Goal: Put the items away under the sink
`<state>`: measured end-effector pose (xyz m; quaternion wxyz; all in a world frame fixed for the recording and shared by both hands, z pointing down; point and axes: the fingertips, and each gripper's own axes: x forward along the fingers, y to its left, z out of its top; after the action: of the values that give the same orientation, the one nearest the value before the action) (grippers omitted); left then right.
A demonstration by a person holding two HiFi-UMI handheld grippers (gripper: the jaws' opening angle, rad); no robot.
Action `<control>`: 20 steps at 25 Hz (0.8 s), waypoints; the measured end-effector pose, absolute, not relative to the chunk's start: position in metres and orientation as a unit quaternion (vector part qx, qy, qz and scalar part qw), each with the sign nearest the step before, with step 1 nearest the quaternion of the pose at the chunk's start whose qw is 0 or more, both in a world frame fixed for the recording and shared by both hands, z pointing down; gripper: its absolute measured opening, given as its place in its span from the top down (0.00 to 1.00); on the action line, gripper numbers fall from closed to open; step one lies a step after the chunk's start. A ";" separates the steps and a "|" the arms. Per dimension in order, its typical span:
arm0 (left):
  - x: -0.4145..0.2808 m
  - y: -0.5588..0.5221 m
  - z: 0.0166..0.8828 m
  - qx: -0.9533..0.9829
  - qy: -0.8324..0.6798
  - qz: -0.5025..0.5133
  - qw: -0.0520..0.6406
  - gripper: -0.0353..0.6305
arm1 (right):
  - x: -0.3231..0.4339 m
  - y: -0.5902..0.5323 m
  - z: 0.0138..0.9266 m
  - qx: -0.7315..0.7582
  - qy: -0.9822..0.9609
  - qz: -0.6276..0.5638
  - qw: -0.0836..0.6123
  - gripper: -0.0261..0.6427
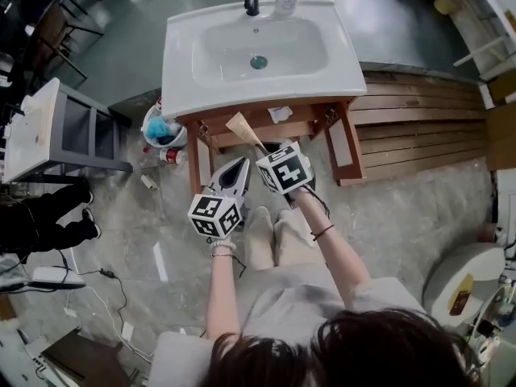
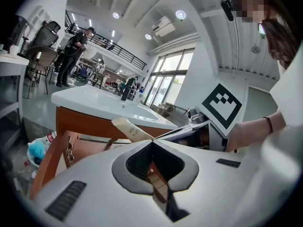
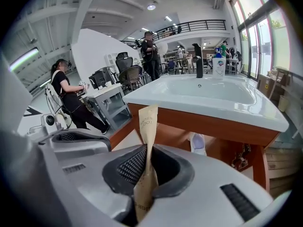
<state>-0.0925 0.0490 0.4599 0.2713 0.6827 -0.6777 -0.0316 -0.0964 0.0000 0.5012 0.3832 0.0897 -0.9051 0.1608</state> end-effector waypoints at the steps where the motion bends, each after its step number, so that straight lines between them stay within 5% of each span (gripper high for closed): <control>1: -0.092 0.047 0.465 0.681 -0.679 -0.032 0.272 0.95 | -0.096 -0.001 0.507 0.085 -0.905 0.159 0.386 0.90; 20: -0.099 0.038 0.556 0.662 -0.692 -0.017 0.289 0.95 | -0.108 -0.015 0.611 0.019 -0.891 0.155 0.426 0.90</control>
<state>-0.0986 0.0379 0.5562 0.2890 0.6616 -0.6917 -0.0175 -0.1076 -0.0149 0.6107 0.4265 0.0185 -0.8909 0.1553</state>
